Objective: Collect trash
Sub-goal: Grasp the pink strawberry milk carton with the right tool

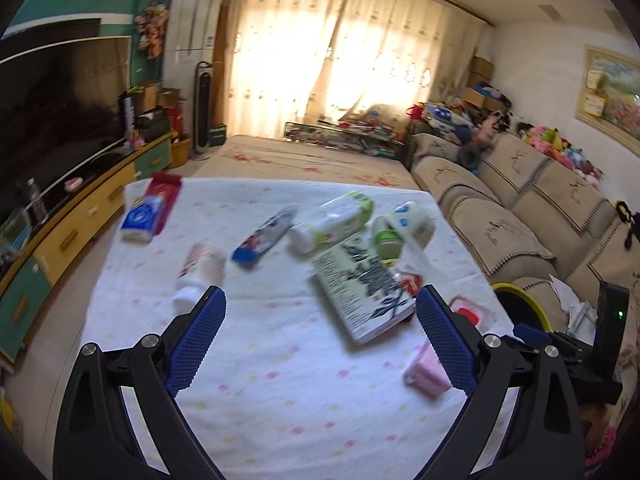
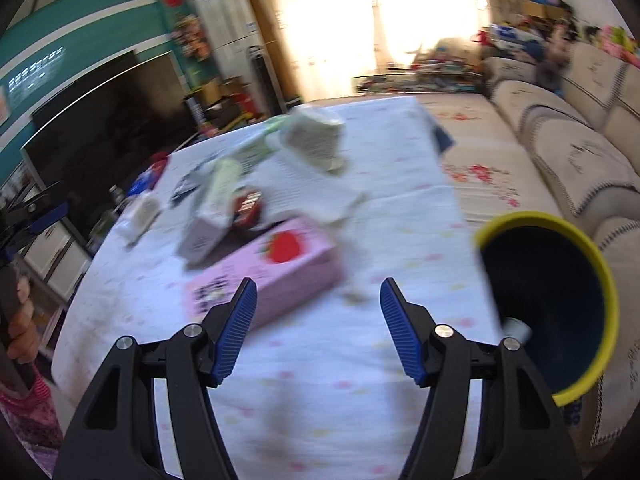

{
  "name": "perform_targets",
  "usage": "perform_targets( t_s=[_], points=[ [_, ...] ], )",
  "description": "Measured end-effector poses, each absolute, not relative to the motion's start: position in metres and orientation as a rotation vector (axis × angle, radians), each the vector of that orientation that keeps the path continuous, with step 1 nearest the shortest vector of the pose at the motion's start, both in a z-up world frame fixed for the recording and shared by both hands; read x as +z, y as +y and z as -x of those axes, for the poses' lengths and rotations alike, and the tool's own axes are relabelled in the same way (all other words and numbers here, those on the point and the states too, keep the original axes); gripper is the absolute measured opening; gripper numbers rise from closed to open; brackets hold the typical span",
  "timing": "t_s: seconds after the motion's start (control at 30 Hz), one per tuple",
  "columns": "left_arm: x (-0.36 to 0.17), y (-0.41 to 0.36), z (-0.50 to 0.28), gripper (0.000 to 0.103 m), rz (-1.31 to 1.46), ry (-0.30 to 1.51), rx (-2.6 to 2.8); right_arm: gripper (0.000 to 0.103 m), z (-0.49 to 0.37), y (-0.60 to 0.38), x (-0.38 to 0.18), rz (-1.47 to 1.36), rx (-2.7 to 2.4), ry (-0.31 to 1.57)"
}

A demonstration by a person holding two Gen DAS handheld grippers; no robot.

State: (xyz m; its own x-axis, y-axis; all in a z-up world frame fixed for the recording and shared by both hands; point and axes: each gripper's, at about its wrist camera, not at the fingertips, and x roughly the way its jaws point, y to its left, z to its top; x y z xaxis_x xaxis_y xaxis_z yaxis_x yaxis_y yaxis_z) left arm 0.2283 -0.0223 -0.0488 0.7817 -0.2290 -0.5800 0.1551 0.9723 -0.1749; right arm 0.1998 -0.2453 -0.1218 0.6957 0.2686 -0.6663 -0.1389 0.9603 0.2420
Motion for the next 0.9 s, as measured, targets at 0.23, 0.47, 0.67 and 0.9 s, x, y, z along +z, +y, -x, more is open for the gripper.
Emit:
perform_targets(
  t_s=[0.23,0.47,0.67,0.9],
  points=[
    [-0.061,-0.001,-0.207,0.094,0.149,0.642,-0.207,0.074,-0.201,-0.165,-0.120,0.031,0.164,0.711],
    [-0.059,-0.007,-0.196,0.095,0.136,0.633,-0.223,0.074,-0.234,-0.124,-0.133,0.150,-0.002,0.730],
    [-0.060,-0.016,-0.196,0.095,0.127,0.637,-0.242,0.076,-0.232,-0.131,-0.144,0.192,-0.052,0.754],
    [-0.062,-0.023,-0.197,0.095,0.117,0.641,-0.262,0.076,-0.198,-0.195,-0.150,0.059,-0.079,0.776]
  ],
)
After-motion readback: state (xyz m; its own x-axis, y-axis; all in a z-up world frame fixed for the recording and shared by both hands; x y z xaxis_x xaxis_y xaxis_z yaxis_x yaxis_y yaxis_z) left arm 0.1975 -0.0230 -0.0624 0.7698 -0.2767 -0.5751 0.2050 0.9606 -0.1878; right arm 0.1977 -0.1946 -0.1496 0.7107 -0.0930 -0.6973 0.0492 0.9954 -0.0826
